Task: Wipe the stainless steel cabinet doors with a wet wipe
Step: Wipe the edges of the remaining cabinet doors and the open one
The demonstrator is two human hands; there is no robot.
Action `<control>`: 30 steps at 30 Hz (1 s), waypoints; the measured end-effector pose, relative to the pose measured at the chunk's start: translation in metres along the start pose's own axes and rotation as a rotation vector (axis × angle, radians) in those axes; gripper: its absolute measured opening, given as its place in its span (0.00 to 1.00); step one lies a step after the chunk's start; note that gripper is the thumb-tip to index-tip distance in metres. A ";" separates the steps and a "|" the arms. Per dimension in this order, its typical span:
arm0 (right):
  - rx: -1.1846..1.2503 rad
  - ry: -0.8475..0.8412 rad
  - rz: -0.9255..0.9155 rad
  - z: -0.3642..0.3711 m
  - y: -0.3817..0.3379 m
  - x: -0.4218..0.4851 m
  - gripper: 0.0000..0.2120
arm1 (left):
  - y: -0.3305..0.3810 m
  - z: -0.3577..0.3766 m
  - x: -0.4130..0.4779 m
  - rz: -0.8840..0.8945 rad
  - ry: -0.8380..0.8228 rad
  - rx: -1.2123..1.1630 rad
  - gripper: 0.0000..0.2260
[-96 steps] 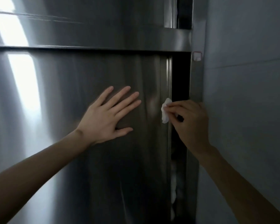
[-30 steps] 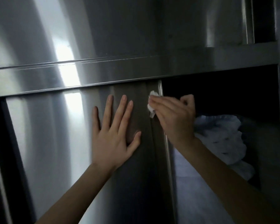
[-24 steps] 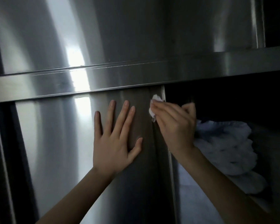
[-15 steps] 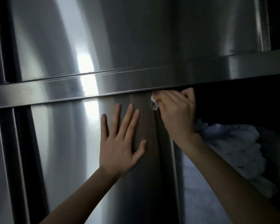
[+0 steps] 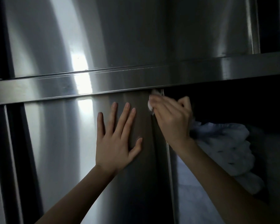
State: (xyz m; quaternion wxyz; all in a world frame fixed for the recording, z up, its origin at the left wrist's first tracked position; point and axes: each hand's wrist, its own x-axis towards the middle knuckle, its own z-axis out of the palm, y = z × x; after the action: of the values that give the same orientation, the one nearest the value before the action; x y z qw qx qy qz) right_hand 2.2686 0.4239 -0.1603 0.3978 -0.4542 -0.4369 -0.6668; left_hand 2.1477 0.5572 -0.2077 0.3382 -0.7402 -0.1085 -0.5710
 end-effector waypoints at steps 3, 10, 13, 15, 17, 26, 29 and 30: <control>0.013 -0.124 -0.088 -0.016 -0.002 -0.041 0.11 | 0.000 -0.001 0.001 0.002 -0.012 0.007 0.31; -0.049 -0.140 -0.247 -0.007 0.019 0.023 0.08 | 0.000 -0.001 0.001 0.001 0.002 -0.027 0.31; -0.129 -0.141 -0.343 -0.016 0.022 0.003 0.05 | 0.000 -0.002 0.000 0.002 0.006 -0.024 0.31; -0.127 -0.170 -0.363 -0.024 0.017 -0.018 0.05 | 0.000 -0.004 0.000 0.001 -0.004 -0.027 0.31; -0.133 -0.210 -0.391 -0.028 0.015 -0.017 0.04 | 0.000 -0.005 0.001 0.006 -0.013 -0.030 0.31; -0.066 -0.196 -0.271 -0.025 0.007 -0.003 0.05 | 0.000 -0.004 -0.001 0.005 -0.028 -0.061 0.31; -0.009 -0.266 -0.203 -0.043 -0.009 -0.069 0.08 | -0.001 -0.004 -0.003 0.008 -0.045 -0.081 0.31; 0.015 -0.302 -0.194 -0.052 -0.014 -0.093 0.09 | -0.002 -0.004 -0.005 0.016 -0.046 -0.087 0.30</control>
State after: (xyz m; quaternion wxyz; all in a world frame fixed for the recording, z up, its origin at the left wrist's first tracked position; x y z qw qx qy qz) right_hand 2.2673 0.3918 -0.2632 0.2648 -0.5019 -0.5382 -0.6231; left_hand 2.1416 0.5570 -0.2115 0.3074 -0.7681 -0.0853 -0.5552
